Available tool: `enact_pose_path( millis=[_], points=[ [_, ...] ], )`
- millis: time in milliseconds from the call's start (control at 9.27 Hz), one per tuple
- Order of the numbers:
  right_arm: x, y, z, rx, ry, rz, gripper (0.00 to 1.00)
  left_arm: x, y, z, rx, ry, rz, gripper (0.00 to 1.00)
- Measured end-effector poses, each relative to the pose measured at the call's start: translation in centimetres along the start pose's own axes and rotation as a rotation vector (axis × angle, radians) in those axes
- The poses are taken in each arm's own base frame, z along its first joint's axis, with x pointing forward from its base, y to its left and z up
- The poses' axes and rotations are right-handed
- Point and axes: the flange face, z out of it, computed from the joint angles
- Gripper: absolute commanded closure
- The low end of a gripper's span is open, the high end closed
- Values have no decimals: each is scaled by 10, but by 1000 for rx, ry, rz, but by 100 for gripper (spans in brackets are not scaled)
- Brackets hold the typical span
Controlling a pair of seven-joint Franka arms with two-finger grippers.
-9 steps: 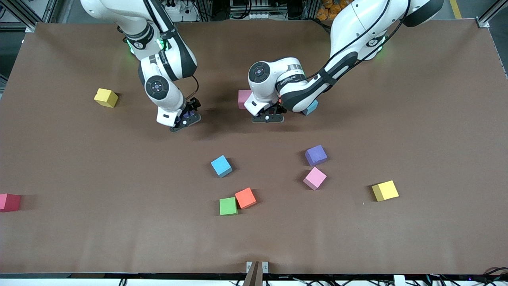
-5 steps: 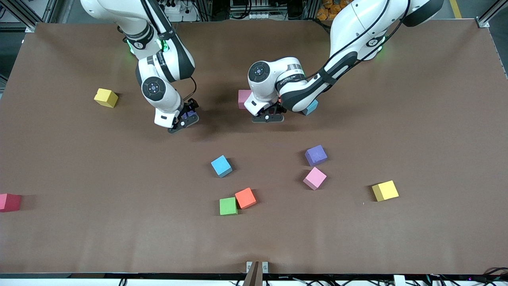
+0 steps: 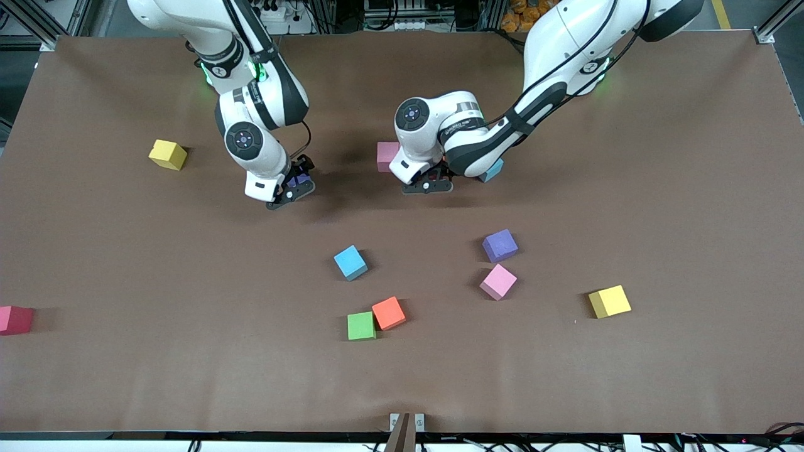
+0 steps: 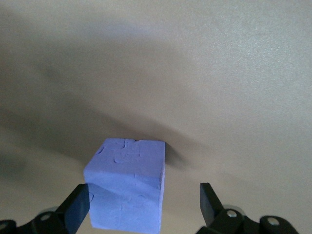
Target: Form number 2 with 11 blocks
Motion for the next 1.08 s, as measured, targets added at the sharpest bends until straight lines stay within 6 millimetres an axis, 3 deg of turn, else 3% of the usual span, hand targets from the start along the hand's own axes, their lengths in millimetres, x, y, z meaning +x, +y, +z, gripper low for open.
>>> enact_pose_path(
  millis=[324,539,755,1079],
  points=[
    [0,-3,1,0,-3,-7,0,13,-2,-27,-17,34,-43,0],
    [0,-7,3,-2,-7,-14,0,31,-11,-48,-12,46,-95,0],
    [0,-7,7,-6,-11,-18,0,88,-52,-66,-27,59,-211,0],
    [1,-6,13,-13,-16,-17,0,172,-158,-62,-38,41,-312,0]
  ],
)
